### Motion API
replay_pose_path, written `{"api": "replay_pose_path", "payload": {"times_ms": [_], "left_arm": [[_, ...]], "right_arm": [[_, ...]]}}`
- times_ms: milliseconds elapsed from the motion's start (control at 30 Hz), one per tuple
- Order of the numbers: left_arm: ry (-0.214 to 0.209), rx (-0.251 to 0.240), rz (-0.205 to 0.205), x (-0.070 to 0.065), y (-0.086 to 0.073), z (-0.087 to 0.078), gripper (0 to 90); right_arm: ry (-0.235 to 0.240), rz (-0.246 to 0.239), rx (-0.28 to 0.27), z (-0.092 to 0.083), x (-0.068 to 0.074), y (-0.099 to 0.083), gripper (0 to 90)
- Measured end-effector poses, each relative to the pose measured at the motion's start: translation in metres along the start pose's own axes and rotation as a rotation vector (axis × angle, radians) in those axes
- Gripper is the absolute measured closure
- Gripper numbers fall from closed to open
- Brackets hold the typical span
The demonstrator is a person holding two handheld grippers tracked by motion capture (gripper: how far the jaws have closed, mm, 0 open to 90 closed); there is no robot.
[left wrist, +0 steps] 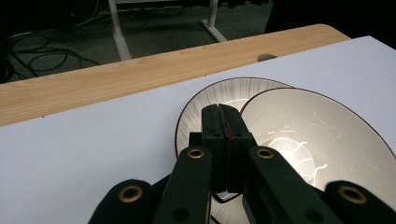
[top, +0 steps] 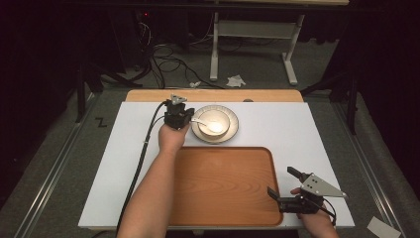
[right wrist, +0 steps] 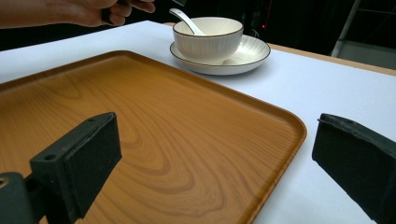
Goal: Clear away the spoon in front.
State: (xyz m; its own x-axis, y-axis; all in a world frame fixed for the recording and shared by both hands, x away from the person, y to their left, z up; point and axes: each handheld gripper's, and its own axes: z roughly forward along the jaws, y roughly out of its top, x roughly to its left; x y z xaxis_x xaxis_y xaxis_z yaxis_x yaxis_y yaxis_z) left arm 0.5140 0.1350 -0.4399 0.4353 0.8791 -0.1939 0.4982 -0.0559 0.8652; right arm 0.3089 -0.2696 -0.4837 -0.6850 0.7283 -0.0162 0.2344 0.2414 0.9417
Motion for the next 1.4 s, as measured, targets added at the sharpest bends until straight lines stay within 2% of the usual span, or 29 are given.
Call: {"api": "replay_pose_path", "payload": {"times_ms": [100,167,300,433,633,933,1033,1200,1267,1333,1400], "left_arm": [[0.016,0.003,-0.004,0.000,-0.001,0.003,90.0],[0.028,0.015,0.021,0.001,-0.003,0.006,90.0],[0.028,0.048,0.018,0.004,-0.007,0.010,90.0],[0.055,0.047,0.038,0.004,-0.007,0.010,90.0],[0.061,0.083,0.049,0.007,-0.010,0.011,90.0],[0.015,0.097,0.046,0.002,-0.022,0.003,90.0],[-0.019,0.091,0.041,-0.001,-0.027,-0.002,90.0],[-0.060,0.081,0.059,-0.011,-0.032,-0.009,90.0],[-0.061,0.073,0.065,-0.011,-0.032,-0.010,90.0],[-0.045,0.051,0.073,-0.012,-0.030,-0.014,90.0],[-0.016,0.051,0.064,-0.006,-0.030,-0.015,90.0]], "right_arm": [[0.002,0.000,0.003,0.001,0.000,0.000,2.4],[0.002,0.000,0.003,0.001,-0.001,0.000,2.4],[0.001,0.001,0.000,0.000,-0.001,-0.001,2.4],[0.002,0.005,0.002,0.000,-0.001,-0.001,2.4],[0.002,0.003,0.009,0.001,-0.001,-0.001,2.4],[0.010,-0.001,0.015,0.002,0.000,-0.001,2.4],[0.010,-0.005,0.014,0.002,0.001,-0.001,2.4],[0.013,-0.007,0.014,0.002,0.003,0.000,2.4],[0.016,-0.008,0.016,0.002,0.003,0.000,2.4],[0.016,-0.009,0.016,0.002,0.003,0.000,2.4],[0.013,-0.008,0.014,0.002,0.003,0.000,2.4]]}}
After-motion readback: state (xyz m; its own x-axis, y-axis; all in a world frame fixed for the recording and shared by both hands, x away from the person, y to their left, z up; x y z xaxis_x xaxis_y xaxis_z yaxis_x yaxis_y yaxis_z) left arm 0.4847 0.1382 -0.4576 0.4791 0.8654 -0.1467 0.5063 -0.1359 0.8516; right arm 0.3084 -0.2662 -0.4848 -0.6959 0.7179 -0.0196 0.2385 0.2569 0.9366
